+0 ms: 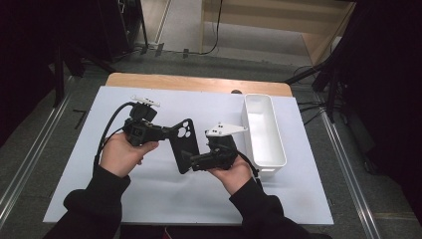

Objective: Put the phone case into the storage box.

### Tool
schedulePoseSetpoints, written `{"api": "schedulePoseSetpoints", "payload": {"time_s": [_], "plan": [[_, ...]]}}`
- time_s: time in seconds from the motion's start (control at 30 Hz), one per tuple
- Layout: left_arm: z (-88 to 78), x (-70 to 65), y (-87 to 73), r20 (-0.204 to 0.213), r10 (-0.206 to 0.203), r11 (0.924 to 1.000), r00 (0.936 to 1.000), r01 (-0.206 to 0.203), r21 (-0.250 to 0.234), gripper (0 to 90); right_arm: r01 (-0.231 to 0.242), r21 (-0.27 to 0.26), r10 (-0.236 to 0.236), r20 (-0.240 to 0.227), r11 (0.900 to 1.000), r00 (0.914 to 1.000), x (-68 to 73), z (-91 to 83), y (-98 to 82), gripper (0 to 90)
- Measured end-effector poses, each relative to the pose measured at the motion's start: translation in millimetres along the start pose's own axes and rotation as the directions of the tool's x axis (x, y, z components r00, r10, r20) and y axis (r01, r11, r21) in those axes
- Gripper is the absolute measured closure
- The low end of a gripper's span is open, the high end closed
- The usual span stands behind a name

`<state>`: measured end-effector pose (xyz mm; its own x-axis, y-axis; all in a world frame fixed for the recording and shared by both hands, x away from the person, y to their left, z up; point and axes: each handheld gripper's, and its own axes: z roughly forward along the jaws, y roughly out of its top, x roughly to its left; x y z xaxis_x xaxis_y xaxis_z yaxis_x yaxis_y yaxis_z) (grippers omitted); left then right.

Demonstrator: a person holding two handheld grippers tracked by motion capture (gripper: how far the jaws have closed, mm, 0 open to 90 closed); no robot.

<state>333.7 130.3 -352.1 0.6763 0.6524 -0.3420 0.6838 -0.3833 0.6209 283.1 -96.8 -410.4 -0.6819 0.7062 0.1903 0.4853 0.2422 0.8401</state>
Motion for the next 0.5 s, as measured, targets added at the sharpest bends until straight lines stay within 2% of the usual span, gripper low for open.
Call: {"api": "schedulePoseSetpoints", "payload": {"time_s": [0.17,0.27,0.5], "plan": [[1.1,-0.8,-0.1,0.003,0.001,1.0,1.0,-0.001,0.006,78.9,-0.002,0.007,0.002,0.009,1.0,1.0,2.4,2.2,2.7,0.0],[1.1,-1.8,-0.1,0.003,0.007,1.0,1.0,-0.007,0.003,78.9,0.011,0.018,-0.012,0.027,1.0,0.9996,4.0,6.0,3.9,0.0],[2.7,-3.0,-0.2,0.016,0.0,0.9999,0.9999,0.0,0.011,78.9,-0.001,0.014,0.0,0.031,1.0,0.9995,4.0,10.2,4.7,0.0]]}}
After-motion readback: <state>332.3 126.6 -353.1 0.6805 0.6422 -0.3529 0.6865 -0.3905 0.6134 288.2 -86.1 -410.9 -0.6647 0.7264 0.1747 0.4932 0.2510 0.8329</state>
